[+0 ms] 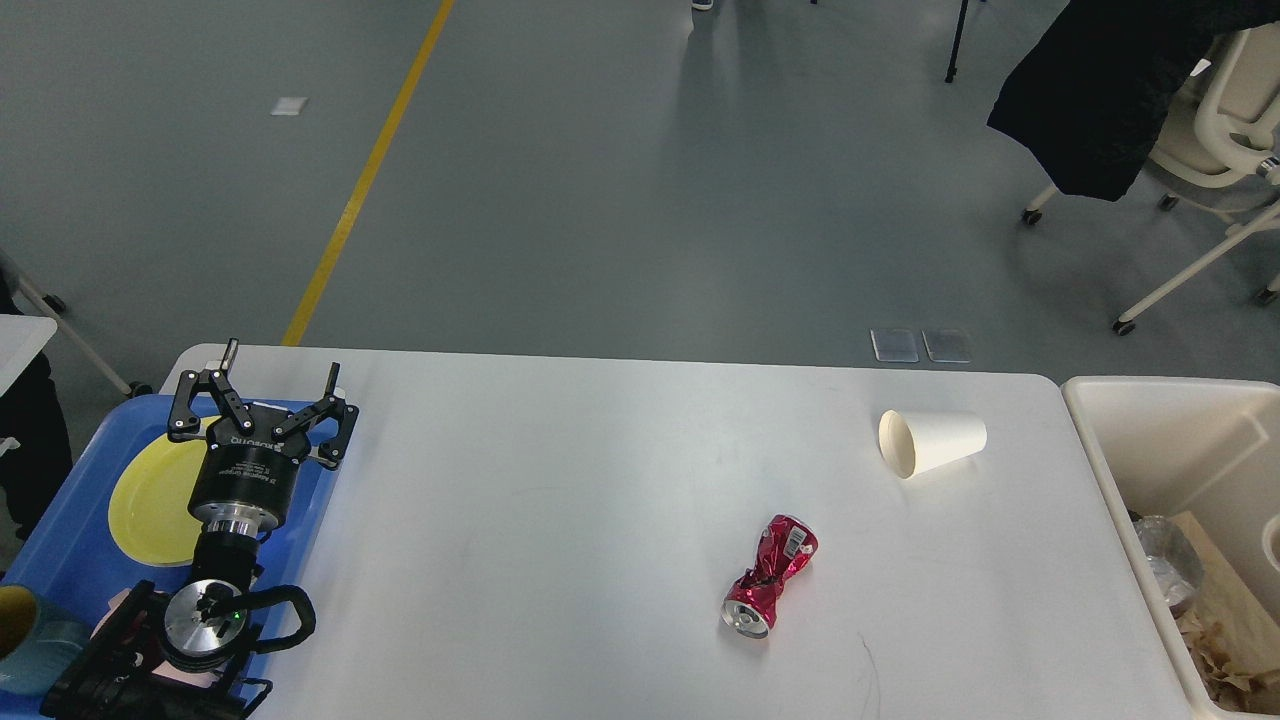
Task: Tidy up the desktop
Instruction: 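Carry the white cup to the bin and drop it in, then raise the right gripper and move it toward the tipped white cup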
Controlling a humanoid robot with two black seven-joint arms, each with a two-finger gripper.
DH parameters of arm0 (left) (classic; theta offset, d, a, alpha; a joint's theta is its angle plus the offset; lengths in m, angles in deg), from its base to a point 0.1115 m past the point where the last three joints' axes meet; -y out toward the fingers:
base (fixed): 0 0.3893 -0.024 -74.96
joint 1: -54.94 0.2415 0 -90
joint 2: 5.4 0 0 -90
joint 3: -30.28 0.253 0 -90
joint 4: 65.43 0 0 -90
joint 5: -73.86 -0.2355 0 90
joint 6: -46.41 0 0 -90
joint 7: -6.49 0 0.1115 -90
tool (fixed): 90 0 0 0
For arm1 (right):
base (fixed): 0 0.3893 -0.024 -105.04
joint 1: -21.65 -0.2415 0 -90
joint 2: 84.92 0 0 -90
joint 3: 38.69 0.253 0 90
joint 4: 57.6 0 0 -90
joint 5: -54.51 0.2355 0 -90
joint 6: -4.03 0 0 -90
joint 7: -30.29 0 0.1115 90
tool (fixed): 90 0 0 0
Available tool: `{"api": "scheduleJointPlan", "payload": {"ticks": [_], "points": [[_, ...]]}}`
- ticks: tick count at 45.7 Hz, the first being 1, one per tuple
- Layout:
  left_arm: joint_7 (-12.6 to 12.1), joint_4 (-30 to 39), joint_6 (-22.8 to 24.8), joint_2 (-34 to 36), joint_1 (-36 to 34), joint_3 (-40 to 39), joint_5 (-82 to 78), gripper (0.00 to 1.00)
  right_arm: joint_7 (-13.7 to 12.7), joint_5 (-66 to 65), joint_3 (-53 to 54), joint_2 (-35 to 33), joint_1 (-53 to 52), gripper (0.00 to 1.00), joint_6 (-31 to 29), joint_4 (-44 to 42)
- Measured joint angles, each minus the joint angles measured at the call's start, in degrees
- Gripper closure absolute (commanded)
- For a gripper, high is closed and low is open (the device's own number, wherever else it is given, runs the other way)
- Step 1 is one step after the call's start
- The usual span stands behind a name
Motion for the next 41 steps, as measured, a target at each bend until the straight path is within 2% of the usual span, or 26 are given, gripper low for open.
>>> {"api": "scheduleJointPlan", "payload": {"ticks": [3, 7, 16, 17, 19, 22, 23, 31, 41], "points": [[0.0, 0.0, 0.0, 0.0, 0.0, 0.0, 0.0, 0.04, 0.06, -0.05, 4.37, 4.23, 7.55, 1.0, -0.01, -9.72], [0.0, 0.0, 0.0, 0.0, 0.0, 0.0, 0.0, 0.04, 0.11, -0.12, 6.95, 8.87, 13.68, 1.0, -0.02, -17.55], [0.0, 0.0, 0.0, 0.0, 0.0, 0.0, 0.01, 0.04, 0.07, -0.11, 8.37, 12.13, 16.29, 1.0, 1.05, -20.37], [0.0, 0.0, 0.0, 0.0, 0.0, 0.0, 0.0, 0.04, 0.07, -0.11, 8.39, 12.27, 16.32, 0.96, 1.29, -20.4], [0.0, 0.0, 0.0, 0.0, 0.0, 0.0, 0.01, 0.04, 0.06, -0.11, 8.39, 12.45, 16.39, 0.64, 1.6, -20.42], [0.0, 0.0, 0.0, 0.0, 0.0, 0.0, 0.01, 0.04, 0.05, -0.11, 8.4, 12.48, 16.44, 0.08, 2.16, -20.42], [0.0, 0.0, 0.0, 0.0, 0.0, 0.0, 0.0, 0.04, 0.05, -0.1, 8.39, 12.47, 16.44, 0.0, 2.43, -20.42], [0.0, 0.0, 0.0, 0.0, 0.0, 0.0, 0.01, 0.04, 0.21, -0.05, 8.32, 12.46, 15.86, 0.0, 5.12, -20.29], [0.0, 0.0, 0.0, 0.0, 0.0, 0.0, 0.01, 0.04, 0.21, -0.04, 8.55, 12.51, 15.56, 0.0, 5.38, -19.51]]}}
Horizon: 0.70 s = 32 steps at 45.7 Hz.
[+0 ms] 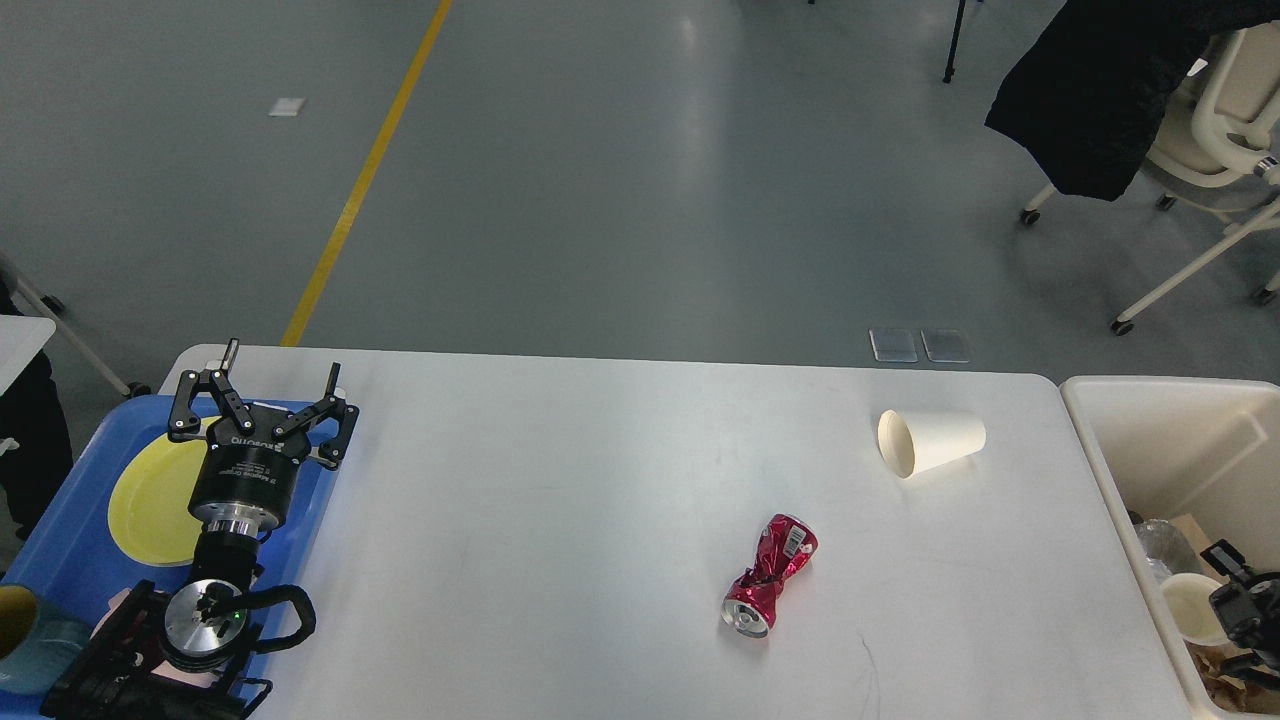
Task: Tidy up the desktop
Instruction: 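Raise the right gripper and move it toward the tipped white cup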
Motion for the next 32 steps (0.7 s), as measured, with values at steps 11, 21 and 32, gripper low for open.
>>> {"api": "scheduleJointPlan", "payload": {"ticks": [11, 21, 32], "points": [[0.0, 0.0, 0.0, 0.0, 0.0, 0.0, 0.0, 0.04, 0.14, -1.24, -0.44, -4.16, -6.54, 0.0, -2.47, 7.31], [0.0, 0.0, 0.0, 0.0, 0.0, 0.0, 0.01, 0.04, -1.29, -17.56, -3.08, -13.81, -27.57, 0.0, -8.47, 29.74], [0.0, 0.0, 0.0, 0.0, 0.0, 0.0, 0.01, 0.04, -6.46, -28.25, -9.63, -15.23, -52.7, 0.0, -25.82, 47.32]]}}
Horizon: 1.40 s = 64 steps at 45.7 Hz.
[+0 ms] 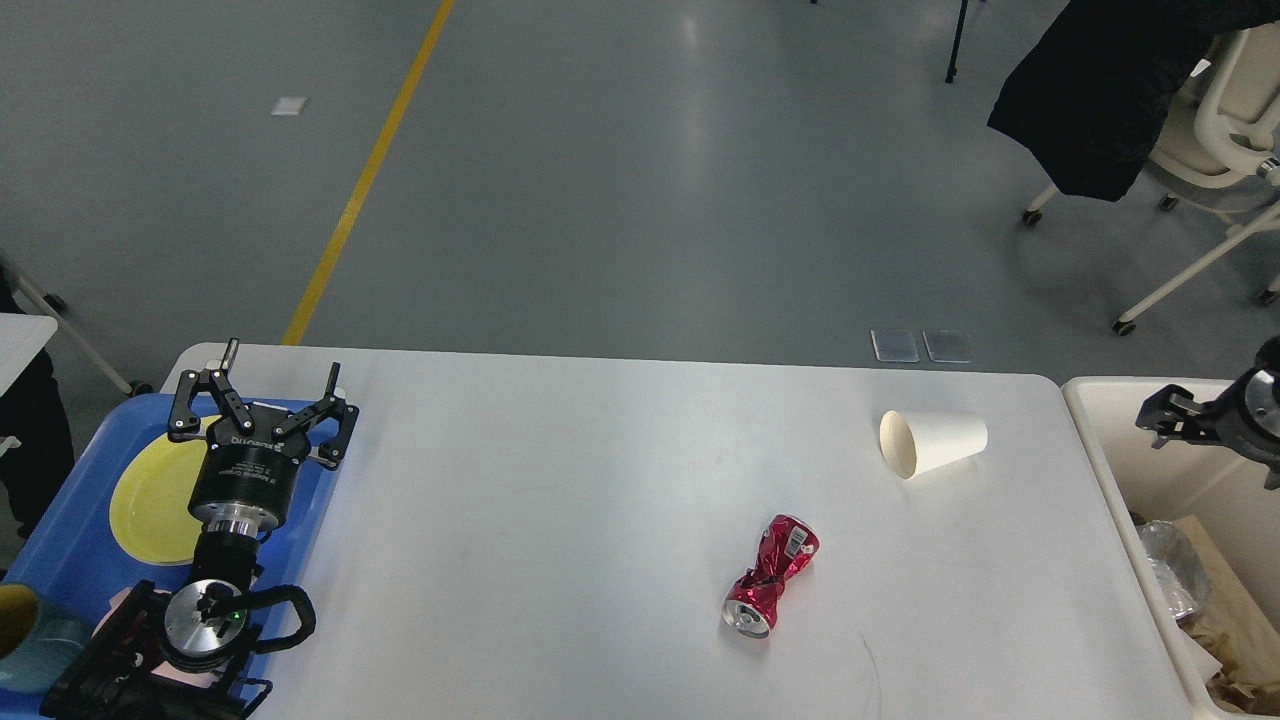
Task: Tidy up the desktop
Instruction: 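Raise the right gripper and move it toward the tipped white cup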
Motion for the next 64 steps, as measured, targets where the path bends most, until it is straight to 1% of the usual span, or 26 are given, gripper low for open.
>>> {"api": "scheduleJointPlan", "payload": {"ticks": [1, 3, 8, 11, 18, 22, 25, 27, 29, 34, 35, 37, 40, 53, 58, 61, 64], "points": [[0.0, 0.0, 0.0, 0.0, 0.0, 0.0, 0.0, 0.04, -0.83, -0.07, -0.37, 0.76, -3.21, 0.0, -4.62, 1.16], [0.0, 0.0, 0.0, 0.0, 0.0, 0.0, -0.01, 0.04, -1.77, -0.11, -0.61, 1.95, -5.9, 0.0, -9.08, 1.89], [0.0, 0.0, 0.0, 0.0, 0.0, 0.0, 0.0, 0.04, -3.53, -0.02, -0.78, 5.53, -12.01, 0.0, -17.58, 3.79], [0.0, 0.0, 0.0, 0.0, 0.0, 0.0, 0.0, 0.04, -3.81, 0.28, -1.1, 7.11, -17.09, 0.0, -19.57, 6.42], [-0.01, 0.0, 0.0, 0.0, 0.0, 0.0, 0.0, 0.04, -3.95, 2.45, -4.52, 12.55, -30.97, 0.0, -21.22, 15.94], [-0.09, 0.0, 0.0, 0.0, 0.0, 0.0, 0.0, 0.04, -3.96, 6.73, -8.2, 16.35, -37.93, 0.0, -21.56, 20.76], [-0.09, 0.0, 0.0, 0.0, 0.0, 0.0, -0.01, 0.04, -3.6, 10.99, -10.73, 17.68, -42.22, 0.0, -21.63, 24.57], [-0.09, 0.0, 0.0, 0.0, 0.0, 0.0, 0.0, 0.04, -3.02, 13.58, -12.06, 18.01, -45.18, 0.0, -21.63, 27.78], [-0.09, 0.0, 0.0, 0.0, 0.0, 0.0, 0.0, 0.04, -1.64, 15.08, -13.01, 18.04, -48.06, 0.0, -21.64, 30.9], [-0.08, 0.0, 0.0, 0.0, 0.0, 0.0, 0.0, 0.04, 5.59, 16.23, -15.96, 17.97, -54.88, 0.0, -21.57, 37.56], [-0.08, 0.0, 0.0, 0.0, 0.0, 0.0, -0.01, 0.04, 6.63, 16.25, -16.56, 17.95, -55.65, 0.0, -21.58, 38.1], [-0.06, 0.0, 0.0, 0.0, 0.0, 0.0, -0.01, 0.04, 8.05, 16.29, -17.74, 17.95, -56.69, 0.0, -21.63, 38.82], [-0.02, 0.0, 0.0, 0.0, 0.0, 0.0, 0.0, 0.04, 8.8, 16.29, -18.77, 18.0, -57.27, 0.0, -21.67, 39.3], [-0.01, 0.0, 0.0, 0.0, 0.0, 0.0, 0.0, 0.04, 9.02, 17.5, -18.31, 18.52, -56.45, 0.0, -20.92, 39.58], [-0.01, 0.0, 0.0, 0.0, 0.0, 0.0, 0.02, 0.04, 9.0, 17.97, -18.09, 18.31, -51.37, 0.0, -18.7, 37.0], [-0.01, 0.0, 0.0, 0.0, 0.0, 0.0, 0.04, 0.04, 8.91, 20.45, -17.98, 18.09, -46.48, 0.0, -15.64, 33.85], [-0.01, 0.0, 0.0, 0.0, 0.0, 0.0, 0.03, 0.04, 8.86, 25.73, -18.1, 17.56, -40.84, 0.0, -12.41, 29.85]]}}
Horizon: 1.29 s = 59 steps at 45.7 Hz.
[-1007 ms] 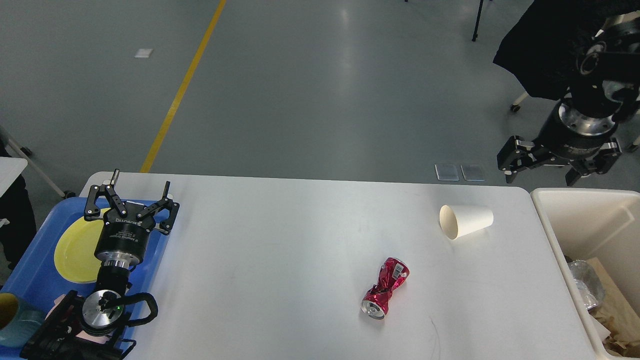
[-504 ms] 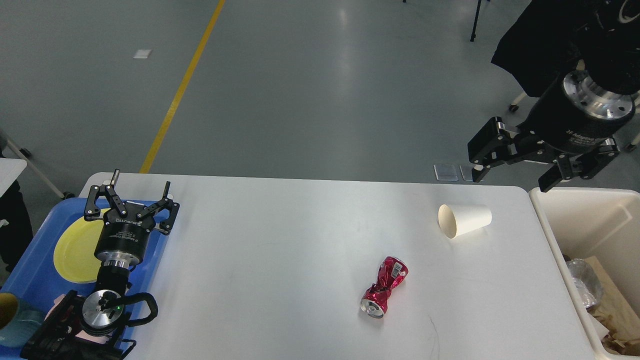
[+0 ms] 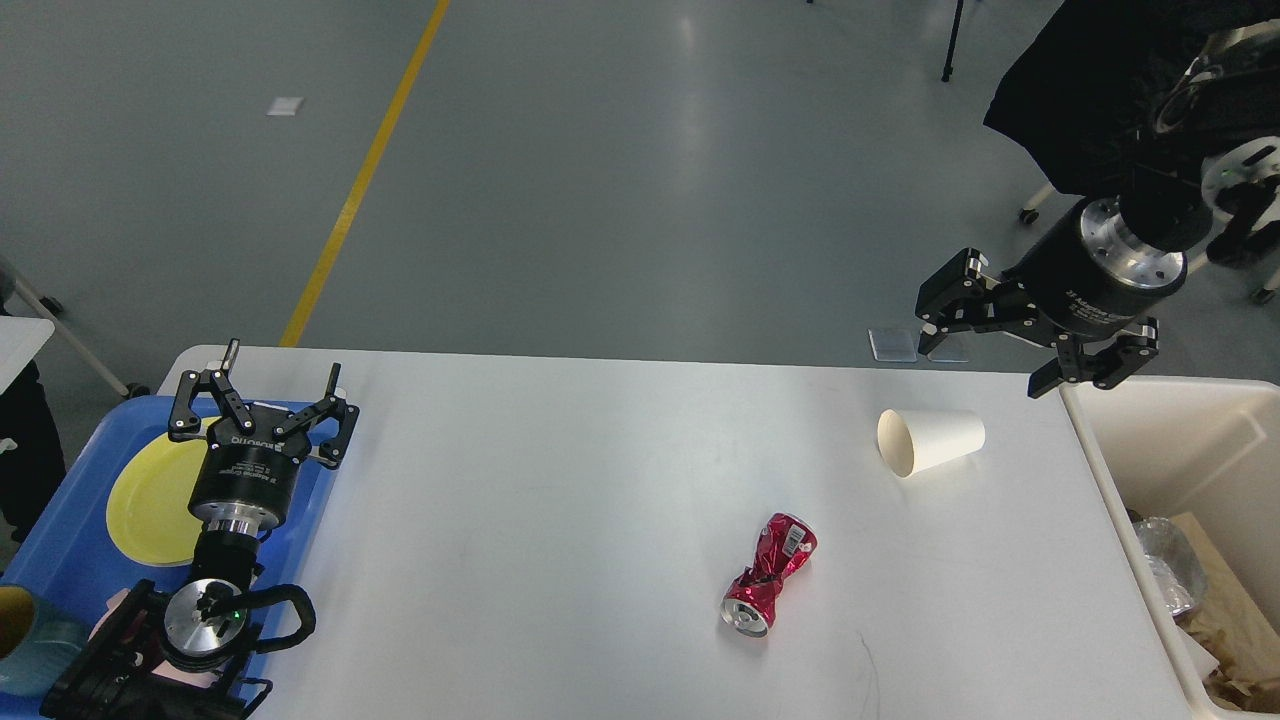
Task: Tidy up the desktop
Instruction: 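Raise the right gripper and move it toward the tipped white cup, then grasp the tipped white cup with the right gripper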
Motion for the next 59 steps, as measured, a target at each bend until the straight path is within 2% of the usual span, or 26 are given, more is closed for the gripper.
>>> {"api": "scheduleJointPlan", "payload": {"ticks": [13, 23, 29, 40, 49, 59], "points": [[-0.04, 0.0, 0.0, 0.0, 0.0, 0.0, 0.0, 0.04, -0.09, 18.98, 2.92, -0.79, 26.62, 0.0, 9.28, -20.16], [-0.03, 0.0, 0.0, 0.0, 0.0, 0.0, -0.06, 0.04, -0.09, 23.97, 15.78, -1.18, 45.88, 0.0, 19.55, -33.04], [0.01, 0.0, 0.0, 0.0, 0.0, 0.0, -0.05, 0.04, -0.29, 23.27, 24.53, -0.32, 54.94, 0.0, 21.47, -41.79], [0.01, 0.0, 0.0, 0.0, 0.0, 0.0, -0.01, 0.04, -0.51, 23.04, 29.46, 5.4, 63.55, 0.0, 21.9, -53.9], [0.01, 0.0, 0.0, 0.0, 0.0, 0.0, -0.02, 0.04, -0.55, 23.08, 29.57, 9.26, 66.58, 0.0, 23.27, -58.88], [0.01, 0.0, 0.0, 0.0, 0.0, 0.0, -0.04, 0.04, -0.55, 23.08, 30.02, 9.67, 67.86, 0.0, 24.33, -61.58]]}}
